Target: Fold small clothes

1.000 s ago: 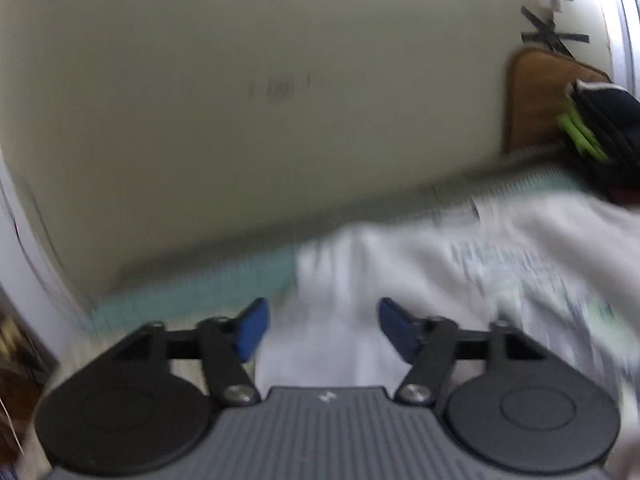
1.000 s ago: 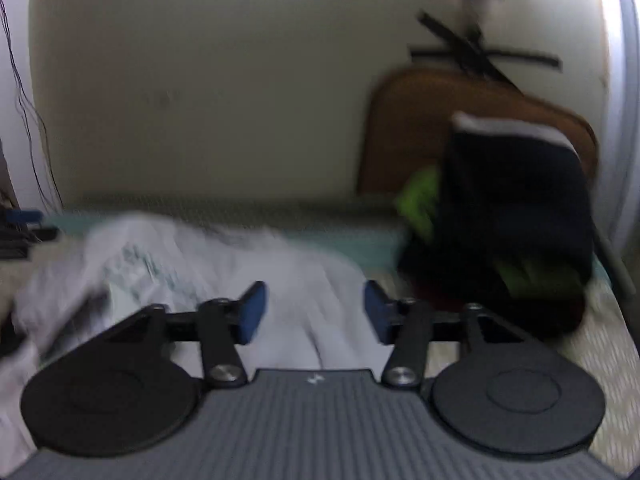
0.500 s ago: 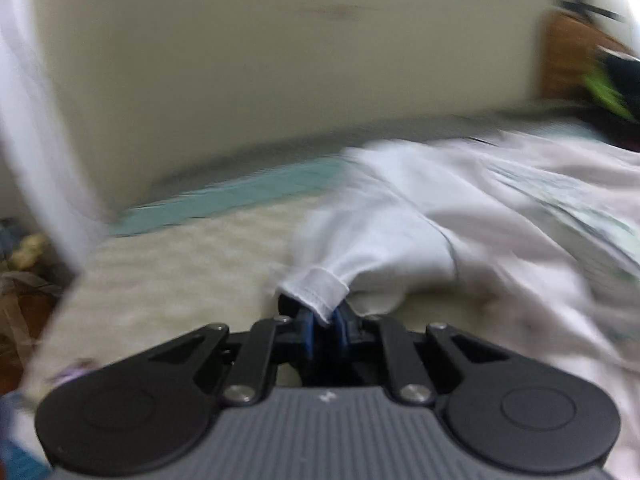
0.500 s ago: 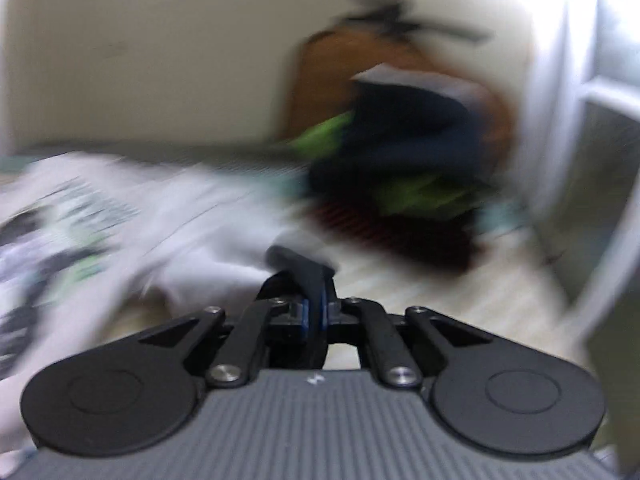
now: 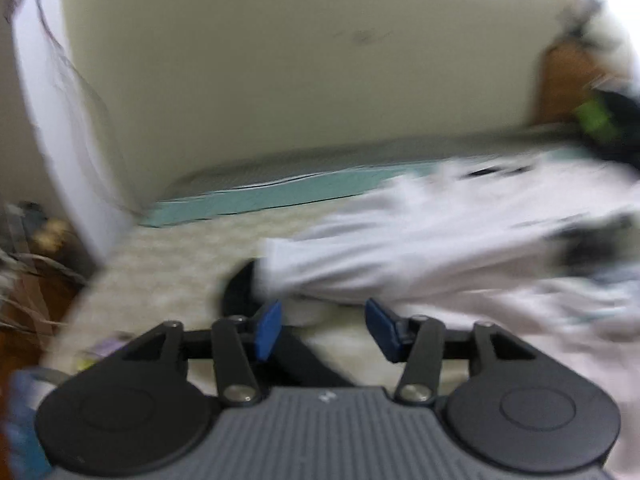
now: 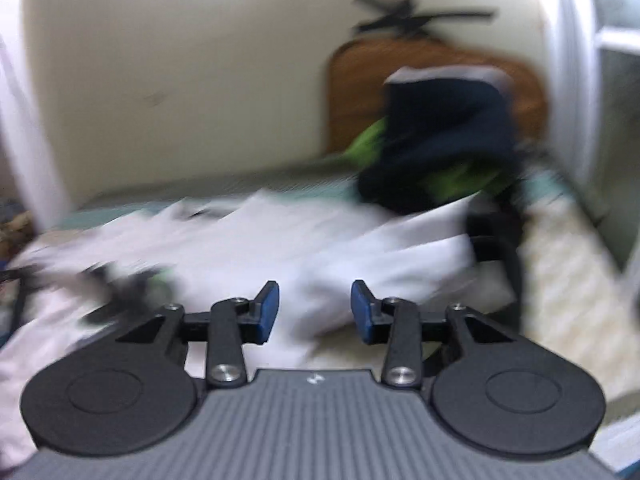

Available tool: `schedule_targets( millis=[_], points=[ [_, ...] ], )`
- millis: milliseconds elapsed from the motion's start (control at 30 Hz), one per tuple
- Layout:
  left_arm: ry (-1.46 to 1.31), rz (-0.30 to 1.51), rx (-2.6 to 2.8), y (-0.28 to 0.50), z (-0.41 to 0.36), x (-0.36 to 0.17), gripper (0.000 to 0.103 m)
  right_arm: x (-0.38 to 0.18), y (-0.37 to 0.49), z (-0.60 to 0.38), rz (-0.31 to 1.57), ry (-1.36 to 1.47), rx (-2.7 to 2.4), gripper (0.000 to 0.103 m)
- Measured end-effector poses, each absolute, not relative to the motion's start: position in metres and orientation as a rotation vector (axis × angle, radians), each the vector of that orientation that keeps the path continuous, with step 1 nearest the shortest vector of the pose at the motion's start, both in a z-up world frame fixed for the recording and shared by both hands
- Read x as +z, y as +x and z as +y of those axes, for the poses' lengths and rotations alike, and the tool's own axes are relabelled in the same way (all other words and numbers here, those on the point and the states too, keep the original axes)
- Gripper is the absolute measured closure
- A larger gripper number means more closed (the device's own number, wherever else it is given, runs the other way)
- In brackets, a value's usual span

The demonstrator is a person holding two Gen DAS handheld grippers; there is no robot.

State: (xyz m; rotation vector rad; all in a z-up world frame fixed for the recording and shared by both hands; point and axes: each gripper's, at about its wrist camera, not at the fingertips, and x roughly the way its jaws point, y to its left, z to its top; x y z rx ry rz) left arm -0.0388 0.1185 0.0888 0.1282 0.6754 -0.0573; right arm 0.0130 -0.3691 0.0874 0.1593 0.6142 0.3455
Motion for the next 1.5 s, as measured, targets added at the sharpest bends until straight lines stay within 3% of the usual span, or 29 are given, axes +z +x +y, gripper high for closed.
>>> schedule_targets(
  millis=[67, 200, 233, 300, 333, 367, 500, 600, 667, 700, 733, 833, 933, 1000, 1033, 1100, 1333, 1367, 1400, 1467, 1500],
  points=[
    [0.106, 0.657, -0.172, -0.06, 0.106, 0.094, 0.043, 0.077, 0.008, -0.36, 0.647, 0.21, 0.393, 0.059],
    [0.174, 0.697, -0.317, -0.095, 0.07, 0.084, 0.04, 0.064, -0.006, -0.338, 0.696, 0.216, 0.45, 0.058],
    [0.195, 0.727, -0.331, -0.099, 0.061, 0.076, 0.04, 0.06, -0.007, -0.333, 0.714, 0.228, 0.48, 0.067],
    [0.262, 0.786, -0.344, -0.103, 0.045, 0.059, 0.06, 0.056, -0.007, -0.317, 0.739, 0.216, 0.53, 0.1],
    [0.291, 0.808, -0.342, -0.103, 0.041, 0.051, 0.097, 0.059, -0.006, -0.308, 0.712, 0.187, 0.519, 0.1],
    [0.299, 0.824, -0.334, -0.1, 0.042, 0.046, 0.099, 0.066, -0.004, -0.299, 0.668, 0.157, 0.514, 0.1],
    [0.203, 0.789, -0.241, -0.087, 0.067, 0.049, 0.099, 0.104, 0.024, -0.27, 0.44, 0.129, 0.441, 0.1],
    [0.132, 0.802, -0.168, -0.084, 0.083, 0.05, 0.097, 0.117, 0.026, -0.255, 0.478, 0.104, 0.515, 0.095],
    [0.156, 0.779, -0.172, -0.097, 0.085, 0.05, 0.092, 0.118, 0.006, -0.26, 0.506, 0.074, 0.614, 0.085],
    [0.168, 0.772, -0.181, -0.104, 0.085, 0.05, 0.091, 0.116, -0.009, -0.264, 0.519, 0.043, 0.645, 0.069],
    [0.171, 0.771, -0.192, -0.111, 0.086, 0.05, 0.083, 0.113, -0.026, -0.271, 0.524, 0.018, 0.668, 0.054],
    [0.165, 0.777, -0.196, -0.12, 0.09, 0.051, 0.049, 0.098, -0.066, -0.291, 0.589, 0.008, 0.698, 0.046],
    [0.142, 0.805, -0.248, -0.132, 0.087, 0.049, 0.053, 0.072, -0.086, -0.297, 0.686, 0.05, 0.696, 0.046],
    [0.162, 0.818, -0.287, -0.138, 0.079, 0.044, 0.076, 0.057, -0.093, -0.295, 0.724, 0.099, 0.696, 0.052],
    [0.179, 0.831, -0.292, -0.139, 0.075, 0.04, 0.096, 0.052, -0.097, -0.297, 0.735, 0.12, 0.705, 0.091],
    [0.207, 0.828, -0.272, -0.144, 0.068, 0.038, 0.096, 0.054, -0.102, -0.298, 0.743, 0.133, 0.685, 0.097],
    [0.195, 0.78, -0.457, -0.2, 0.069, 0.072, 0.096, 0.126, -0.146, -0.397, 0.605, 0.097, 0.38, 0.097],
    [0.22, 0.779, -0.474, -0.207, 0.064, 0.07, 0.091, 0.128, -0.151, -0.404, 0.631, 0.1, 0.391, 0.096],
    [0.258, 0.788, -0.469, -0.211, 0.057, 0.065, 0.088, 0.125, -0.155, -0.405, 0.678, 0.094, 0.413, 0.092],
    [0.309, 0.803, -0.451, -0.212, 0.054, 0.055, 0.074, 0.118, -0.156, -0.399, 0.732, 0.004, 0.368, 0.074],
    [0.3, 0.804, -0.437, -0.21, 0.058, 0.053, 0.07, 0.117, -0.156, -0.395, 0.724, -0.034, 0.323, 0.058]
  ],
)
